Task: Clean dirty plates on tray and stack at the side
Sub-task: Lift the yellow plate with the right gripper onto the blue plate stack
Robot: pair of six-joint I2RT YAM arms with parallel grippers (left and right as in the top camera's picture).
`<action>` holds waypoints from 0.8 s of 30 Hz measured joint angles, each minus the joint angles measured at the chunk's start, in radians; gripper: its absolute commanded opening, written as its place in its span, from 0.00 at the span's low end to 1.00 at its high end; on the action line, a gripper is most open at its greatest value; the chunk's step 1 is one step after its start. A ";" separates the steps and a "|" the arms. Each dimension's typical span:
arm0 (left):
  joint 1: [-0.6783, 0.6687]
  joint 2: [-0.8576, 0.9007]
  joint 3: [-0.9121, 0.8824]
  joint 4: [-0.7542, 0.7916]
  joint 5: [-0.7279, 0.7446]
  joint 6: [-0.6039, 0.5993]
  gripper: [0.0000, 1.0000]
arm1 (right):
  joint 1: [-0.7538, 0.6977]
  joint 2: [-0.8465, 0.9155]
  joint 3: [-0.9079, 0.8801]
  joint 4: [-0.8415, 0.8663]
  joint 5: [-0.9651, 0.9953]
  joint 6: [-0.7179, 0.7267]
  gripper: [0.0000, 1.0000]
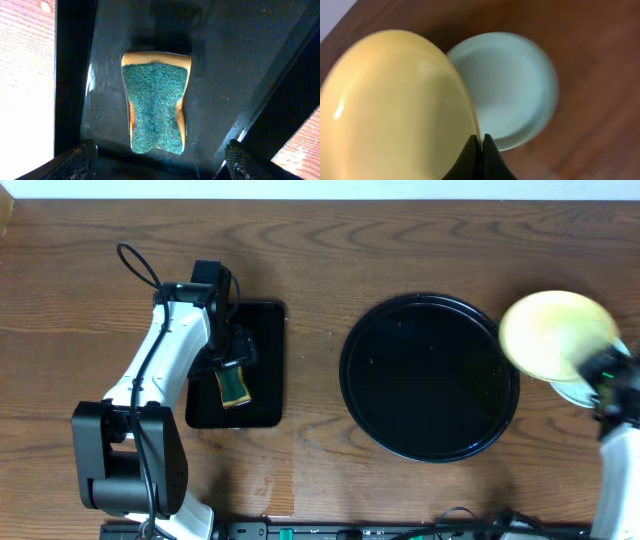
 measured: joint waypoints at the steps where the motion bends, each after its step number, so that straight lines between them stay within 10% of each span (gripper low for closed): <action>1: 0.000 0.000 0.000 -0.001 0.000 0.000 0.83 | -0.052 0.008 0.000 0.002 -0.017 0.014 0.01; 12: 0.000 0.000 0.000 0.000 0.000 0.000 0.83 | -0.275 0.283 0.000 0.110 -0.104 0.077 0.04; 14: 0.000 0.000 0.000 0.000 0.000 0.000 0.83 | -0.277 0.323 0.000 0.149 -0.132 0.080 0.41; 20: 0.000 0.000 0.000 0.000 0.000 0.000 0.83 | -0.278 0.339 0.000 0.296 -0.396 0.071 0.98; 24: 0.000 0.000 0.000 0.000 0.000 0.000 0.83 | -0.270 0.265 0.000 0.304 -0.572 0.093 0.99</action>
